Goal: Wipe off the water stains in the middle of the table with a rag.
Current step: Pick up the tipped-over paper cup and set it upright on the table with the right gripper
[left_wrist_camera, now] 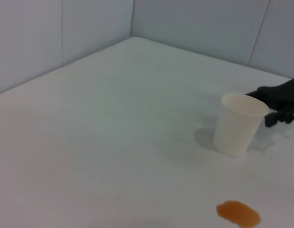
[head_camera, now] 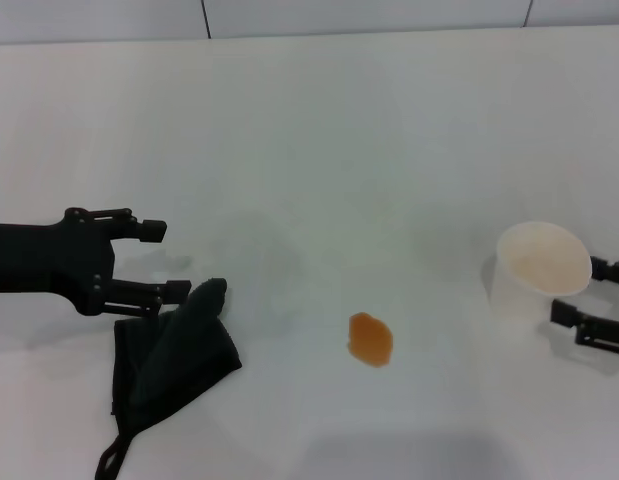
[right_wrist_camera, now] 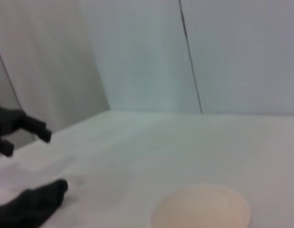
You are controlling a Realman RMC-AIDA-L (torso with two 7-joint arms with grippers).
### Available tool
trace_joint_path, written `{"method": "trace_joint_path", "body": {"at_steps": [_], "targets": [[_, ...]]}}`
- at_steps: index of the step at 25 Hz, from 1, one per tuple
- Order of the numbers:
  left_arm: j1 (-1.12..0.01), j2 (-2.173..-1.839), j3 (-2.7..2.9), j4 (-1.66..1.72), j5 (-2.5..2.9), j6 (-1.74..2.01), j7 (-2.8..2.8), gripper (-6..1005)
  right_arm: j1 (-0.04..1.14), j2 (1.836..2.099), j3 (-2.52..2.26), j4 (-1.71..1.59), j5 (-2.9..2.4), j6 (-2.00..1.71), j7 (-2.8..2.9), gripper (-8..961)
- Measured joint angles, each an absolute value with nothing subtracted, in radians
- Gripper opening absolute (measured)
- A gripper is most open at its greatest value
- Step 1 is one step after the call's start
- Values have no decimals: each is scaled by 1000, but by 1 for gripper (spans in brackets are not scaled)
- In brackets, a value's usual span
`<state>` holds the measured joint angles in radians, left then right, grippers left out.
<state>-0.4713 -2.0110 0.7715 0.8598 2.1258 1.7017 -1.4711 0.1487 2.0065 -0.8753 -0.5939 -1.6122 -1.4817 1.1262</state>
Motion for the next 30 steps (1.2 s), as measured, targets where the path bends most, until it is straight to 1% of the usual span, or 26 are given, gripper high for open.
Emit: {"method": "trace_joint_path", "body": {"at_steps": [12, 19, 25, 30], "targets": [[-472, -2012, 770, 861, 2126, 1701, -1471, 885, 147, 2003, -833, -612, -1615, -1625, 1113, 850], [-472, -2013, 768, 867, 2126, 1701, -1471, 884, 149, 2007, -820, -664, -1582, -1690, 1115, 847], [-472, -2016, 766, 871, 2126, 1701, -1471, 884, 169, 2008, -820, -716, -1567, -1731, 1128, 846], [-471, -2016, 768, 872, 2126, 1701, -1471, 884, 209, 2011, -872, -798, -1566, -1781, 1205, 844]]}}
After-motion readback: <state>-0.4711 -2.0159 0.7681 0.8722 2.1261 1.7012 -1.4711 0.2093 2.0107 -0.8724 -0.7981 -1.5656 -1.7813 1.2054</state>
